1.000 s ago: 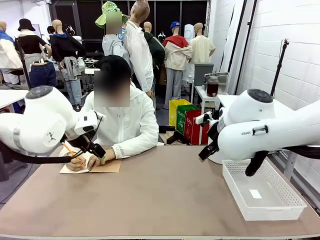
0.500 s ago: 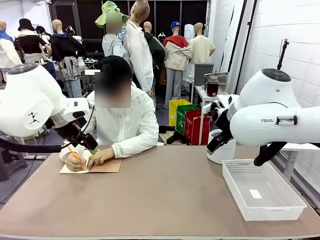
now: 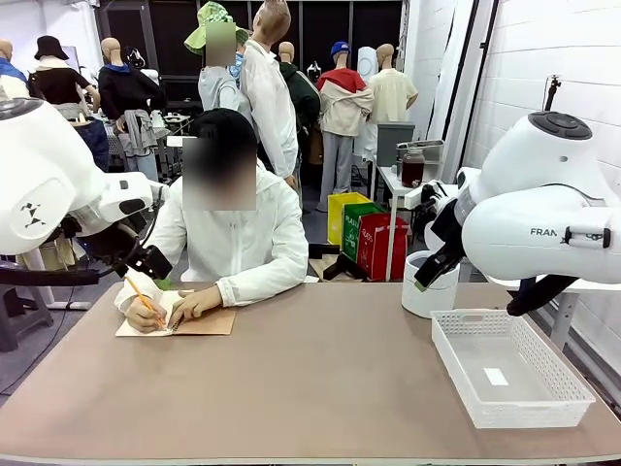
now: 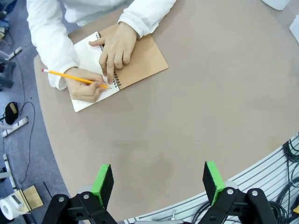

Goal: Sort the paper based on its condition.
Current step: If a person hands you a paper, place it in the Organizing basket , and if it's crumpled, put it in the Trash can.

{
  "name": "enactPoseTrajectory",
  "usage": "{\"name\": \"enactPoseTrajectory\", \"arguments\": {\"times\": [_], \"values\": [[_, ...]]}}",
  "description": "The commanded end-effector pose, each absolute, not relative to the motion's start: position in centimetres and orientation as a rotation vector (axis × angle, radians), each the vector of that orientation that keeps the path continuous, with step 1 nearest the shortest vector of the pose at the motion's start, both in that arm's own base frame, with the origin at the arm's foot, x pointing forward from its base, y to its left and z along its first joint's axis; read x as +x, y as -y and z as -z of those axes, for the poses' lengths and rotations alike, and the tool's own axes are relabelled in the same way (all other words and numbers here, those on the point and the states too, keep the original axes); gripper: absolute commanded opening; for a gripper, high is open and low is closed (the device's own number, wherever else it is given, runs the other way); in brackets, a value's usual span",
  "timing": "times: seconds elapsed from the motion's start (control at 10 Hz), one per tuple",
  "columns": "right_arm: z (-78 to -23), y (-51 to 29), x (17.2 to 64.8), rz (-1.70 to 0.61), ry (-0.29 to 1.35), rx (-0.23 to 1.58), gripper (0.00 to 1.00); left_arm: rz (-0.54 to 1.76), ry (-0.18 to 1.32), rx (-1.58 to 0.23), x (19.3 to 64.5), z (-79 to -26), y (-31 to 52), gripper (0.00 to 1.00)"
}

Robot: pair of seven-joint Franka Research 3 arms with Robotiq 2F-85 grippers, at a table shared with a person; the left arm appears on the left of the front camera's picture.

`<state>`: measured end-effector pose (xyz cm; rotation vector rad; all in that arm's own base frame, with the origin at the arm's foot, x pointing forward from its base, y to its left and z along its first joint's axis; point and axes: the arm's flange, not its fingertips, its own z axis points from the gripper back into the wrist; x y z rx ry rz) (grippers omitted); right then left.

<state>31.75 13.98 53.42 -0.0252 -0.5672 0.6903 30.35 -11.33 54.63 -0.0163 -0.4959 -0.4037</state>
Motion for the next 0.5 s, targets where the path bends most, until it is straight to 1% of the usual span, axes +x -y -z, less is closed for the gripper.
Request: {"name": "enactPoseTrajectory", "arguments": {"times": [0.0, 0.4], "values": [[-53.20, -14.17, 31.49, -0.680, 0.585, -0.040, 1.00, 0.413, 0.512, -0.020, 28.10, -53.65, 10.58, 1.00], [-53.35, -14.47, 31.76, -0.684, 0.580, -0.040, 1.00, 0.434, 0.514, -0.043, 28.09, -54.01, 10.10, 1.00]]}}
